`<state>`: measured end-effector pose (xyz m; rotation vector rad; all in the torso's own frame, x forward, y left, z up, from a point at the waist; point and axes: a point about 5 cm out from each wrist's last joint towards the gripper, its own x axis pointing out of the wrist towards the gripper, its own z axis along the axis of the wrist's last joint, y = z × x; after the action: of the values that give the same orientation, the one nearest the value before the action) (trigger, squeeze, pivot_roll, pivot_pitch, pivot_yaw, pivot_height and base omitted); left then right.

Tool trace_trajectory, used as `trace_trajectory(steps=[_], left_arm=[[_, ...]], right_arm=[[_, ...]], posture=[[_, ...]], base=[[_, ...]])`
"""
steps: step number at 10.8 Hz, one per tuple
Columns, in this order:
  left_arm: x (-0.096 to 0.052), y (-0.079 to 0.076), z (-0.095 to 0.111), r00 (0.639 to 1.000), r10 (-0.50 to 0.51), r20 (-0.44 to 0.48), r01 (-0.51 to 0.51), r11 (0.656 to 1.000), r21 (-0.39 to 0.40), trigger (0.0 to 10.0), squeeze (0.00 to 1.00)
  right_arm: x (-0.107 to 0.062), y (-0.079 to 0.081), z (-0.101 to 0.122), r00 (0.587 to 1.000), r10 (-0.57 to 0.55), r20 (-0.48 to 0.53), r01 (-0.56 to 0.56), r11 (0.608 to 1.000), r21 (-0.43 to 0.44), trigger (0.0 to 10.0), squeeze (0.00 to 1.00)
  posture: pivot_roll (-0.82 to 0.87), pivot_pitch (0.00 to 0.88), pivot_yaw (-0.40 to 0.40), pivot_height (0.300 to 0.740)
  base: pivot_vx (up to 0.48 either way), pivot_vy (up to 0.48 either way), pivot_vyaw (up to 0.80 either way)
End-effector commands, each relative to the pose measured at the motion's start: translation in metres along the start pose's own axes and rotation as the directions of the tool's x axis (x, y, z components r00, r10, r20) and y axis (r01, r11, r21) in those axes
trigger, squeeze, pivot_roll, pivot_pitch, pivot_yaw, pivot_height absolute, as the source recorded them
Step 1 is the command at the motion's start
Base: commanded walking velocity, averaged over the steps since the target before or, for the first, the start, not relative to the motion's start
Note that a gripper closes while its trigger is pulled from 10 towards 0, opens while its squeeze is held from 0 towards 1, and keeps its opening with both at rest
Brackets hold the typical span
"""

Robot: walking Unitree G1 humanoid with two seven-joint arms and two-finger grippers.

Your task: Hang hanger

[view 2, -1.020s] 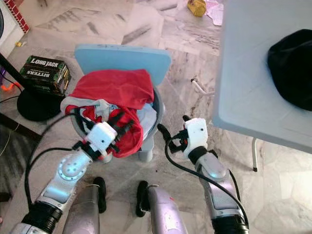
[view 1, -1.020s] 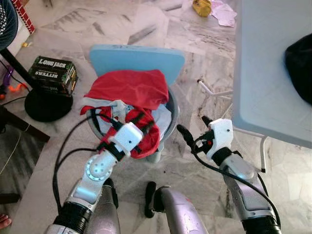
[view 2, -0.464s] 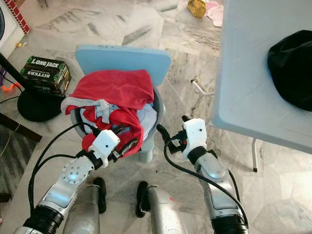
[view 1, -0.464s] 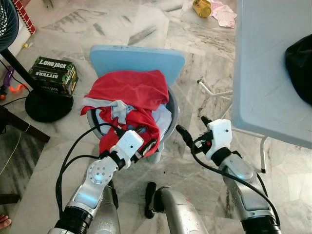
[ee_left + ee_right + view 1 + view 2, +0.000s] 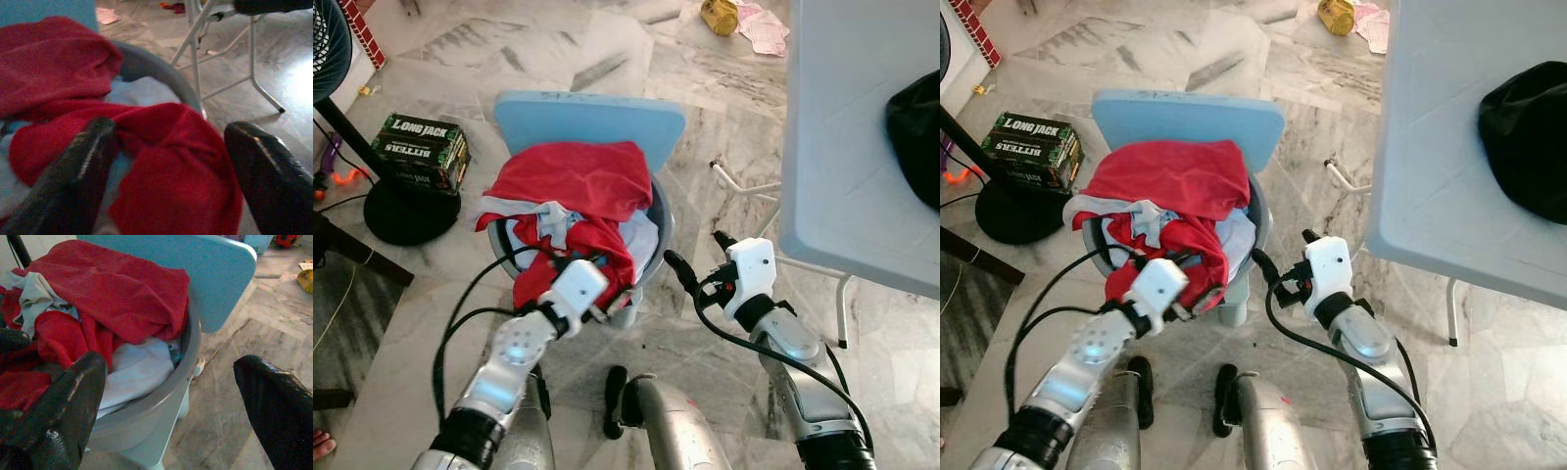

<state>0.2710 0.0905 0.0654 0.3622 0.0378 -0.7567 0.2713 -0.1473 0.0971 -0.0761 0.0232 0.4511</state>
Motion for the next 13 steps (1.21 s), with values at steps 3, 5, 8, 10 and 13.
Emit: trace_trajectory(steps=[3, 5, 8, 10, 13], left_arm=[[-0.003, -0.014, -0.024, 0.986, -0.093, -0.142, 0.096, 0.995, 0.014, 0.0, 0.0], [-0.004, -0.007, -0.03, 0.983, -0.049, -0.175, 0.054, 0.998, 0.026, 0.0, 0.0], [-0.004, 0.004, -0.031, 0.984, 0.004, -0.178, 0.003, 0.999, 0.039, 0.0, 0.0], [-0.003, 0.006, -0.032, 0.984, 0.009, -0.181, -0.001, 0.999, 0.041, 0.0, 0.0], [-0.003, 0.005, -0.032, 0.984, 0.004, -0.18, 0.002, 0.999, 0.038, 0.0, 0.0]], right_arm=[[-0.008, 0.002, -0.014, 0.995, 0.051, -0.083, -0.048, 0.998, 0.036, 10.0, 0.0], [-0.008, -0.005, -0.014, 0.995, 0.045, -0.092, -0.043, 0.999, 0.031, 10.0, 0.0], [-0.006, -0.001, -0.014, 0.994, 0.05, -0.095, -0.046, 0.998, 0.04, 10.0, 0.0], [-0.006, 0.001, -0.015, 0.994, 0.052, -0.096, -0.048, 0.998, 0.046, 10.0, 0.0], [-0.006, -0.001, -0.015, 0.994, 0.046, -0.098, -0.042, 0.998, 0.041, 10.0, 0.0]], posture=[[-0.01, 0.216, -0.143, 0.74], [-0.01, 0.216, -0.144, 0.74], [0.0, 0.216, -0.142, 0.74], [0.0, 0.217, -0.142, 0.74], [-0.01, 0.218, -0.141, 0.74]], base=[[0.0, 0.0, 0.0], [0.0, 0.0, 0.0], [0.0, 0.0, 0.0], [0.0, 0.0, 0.0], [0.0, 0.0, 0.0]])
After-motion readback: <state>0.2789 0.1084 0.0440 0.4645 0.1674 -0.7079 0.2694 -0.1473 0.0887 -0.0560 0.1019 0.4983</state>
